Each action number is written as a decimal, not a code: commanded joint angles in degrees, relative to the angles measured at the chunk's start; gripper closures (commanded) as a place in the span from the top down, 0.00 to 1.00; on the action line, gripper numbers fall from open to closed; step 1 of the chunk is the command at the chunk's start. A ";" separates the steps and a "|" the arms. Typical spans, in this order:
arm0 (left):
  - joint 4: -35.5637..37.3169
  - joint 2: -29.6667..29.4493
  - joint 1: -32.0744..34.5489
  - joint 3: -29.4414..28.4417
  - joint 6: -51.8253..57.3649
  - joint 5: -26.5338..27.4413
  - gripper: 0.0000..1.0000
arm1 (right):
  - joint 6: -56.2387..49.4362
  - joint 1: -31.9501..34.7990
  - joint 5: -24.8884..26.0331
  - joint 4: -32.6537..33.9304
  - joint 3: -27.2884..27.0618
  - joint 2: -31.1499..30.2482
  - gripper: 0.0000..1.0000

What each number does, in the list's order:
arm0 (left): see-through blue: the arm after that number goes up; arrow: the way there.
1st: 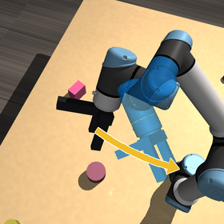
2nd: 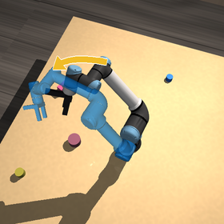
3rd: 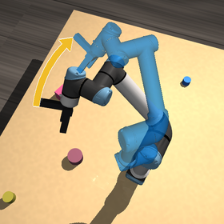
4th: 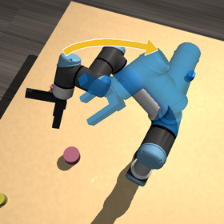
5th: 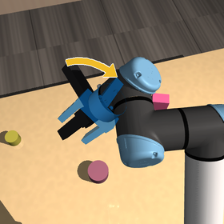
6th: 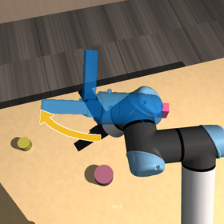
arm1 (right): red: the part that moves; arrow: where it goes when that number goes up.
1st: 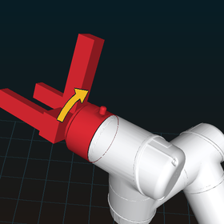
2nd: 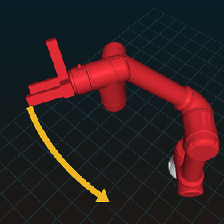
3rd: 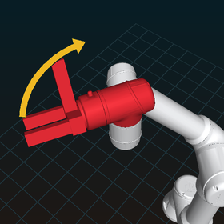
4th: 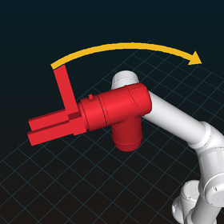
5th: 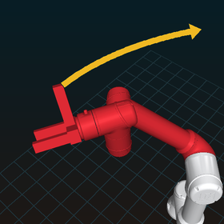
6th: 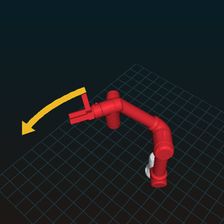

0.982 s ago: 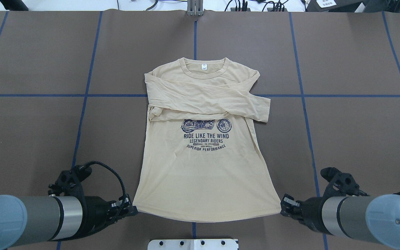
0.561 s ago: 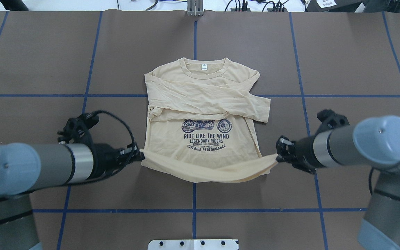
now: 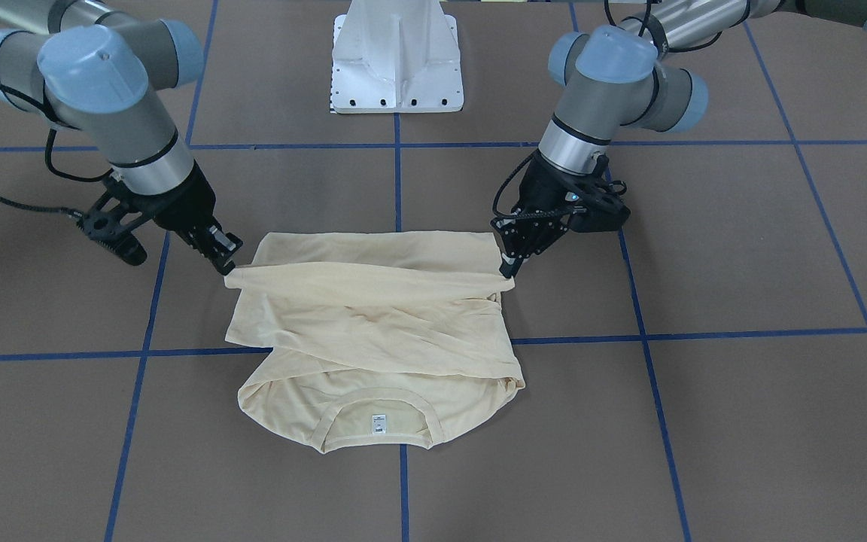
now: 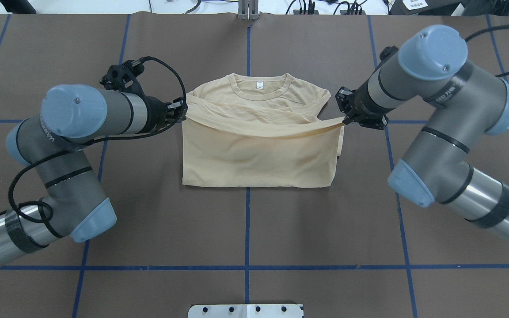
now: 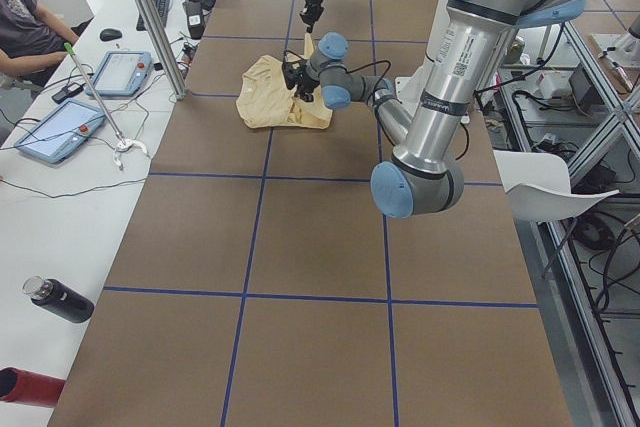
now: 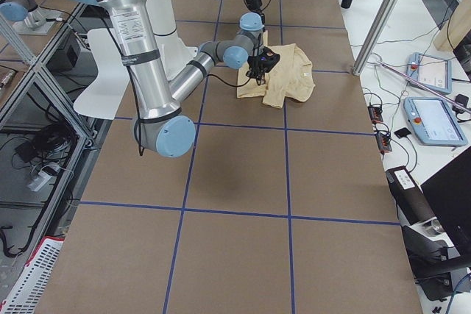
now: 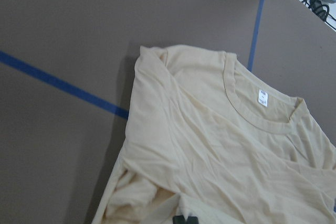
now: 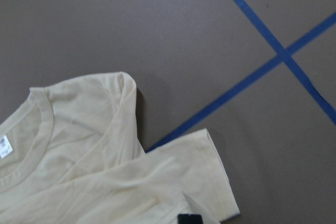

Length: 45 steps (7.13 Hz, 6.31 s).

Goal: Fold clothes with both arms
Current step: 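Lift the hem with both grippers and fold it toward the collar, then release the hem and raise both grippers away from the folded shirt, then lower the right gripper to the folded shirt's corner nearest it and grasp, then drag the folded shirt toward the robot with the right gripper while the left gripper lowers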

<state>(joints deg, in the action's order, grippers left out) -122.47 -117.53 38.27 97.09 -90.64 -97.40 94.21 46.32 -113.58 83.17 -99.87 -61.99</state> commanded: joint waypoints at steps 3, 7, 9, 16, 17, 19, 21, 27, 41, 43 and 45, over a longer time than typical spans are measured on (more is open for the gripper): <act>-0.23 -6.80 4.01 -10.64 4.24 -1.74 0.00 | -9.81 4.04 0.29 0.15 20.20 12.92 0.00; -10.24 -8.41 4.01 -21.93 4.24 -1.30 0.00 | -13.00 2.64 0.55 -5.71 33.75 18.31 0.00; -12.35 -9.29 4.01 -24.48 4.24 -1.21 0.00 | -13.00 2.29 0.73 -7.23 34.74 18.66 0.00; -12.71 -9.04 12.68 -22.84 10.47 -9.51 0.25 | -7.56 4.31 0.82 -6.79 24.01 16.43 0.99; -12.62 -7.73 13.58 -21.17 12.48 -10.34 0.26 | -5.72 3.35 0.91 -6.88 13.23 8.63 0.99; -12.62 -7.01 13.59 -20.54 12.59 -10.35 0.27 | 5.58 -1.46 5.18 -7.40 2.53 0.14 0.98; -12.62 -6.92 13.59 -20.10 12.59 -10.35 0.28 | 17.10 -9.71 13.87 -7.40 -4.86 -4.70 0.98; -12.62 -5.17 13.41 -20.10 12.51 -10.61 0.29 | 29.46 -19.69 28.41 -7.32 -5.42 -7.88 0.98; -12.80 -5.16 13.32 -19.92 12.42 -11.92 0.31 | 29.80 -23.10 31.16 -2.87 -11.61 -11.38 0.00; -12.62 -5.08 13.32 -17.82 12.07 -12.98 0.31 | 31.64 -31.24 31.05 8.10 -20.76 -12.02 0.00; -12.62 -4.73 13.32 -16.33 11.89 -14.39 0.32 | 33.91 -40.82 30.00 13.24 -24.93 -11.93 0.00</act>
<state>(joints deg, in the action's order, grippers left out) -135.09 -122.52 51.61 79.67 -78.67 -111.10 126.38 11.36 -83.30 93.42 -122.59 -73.92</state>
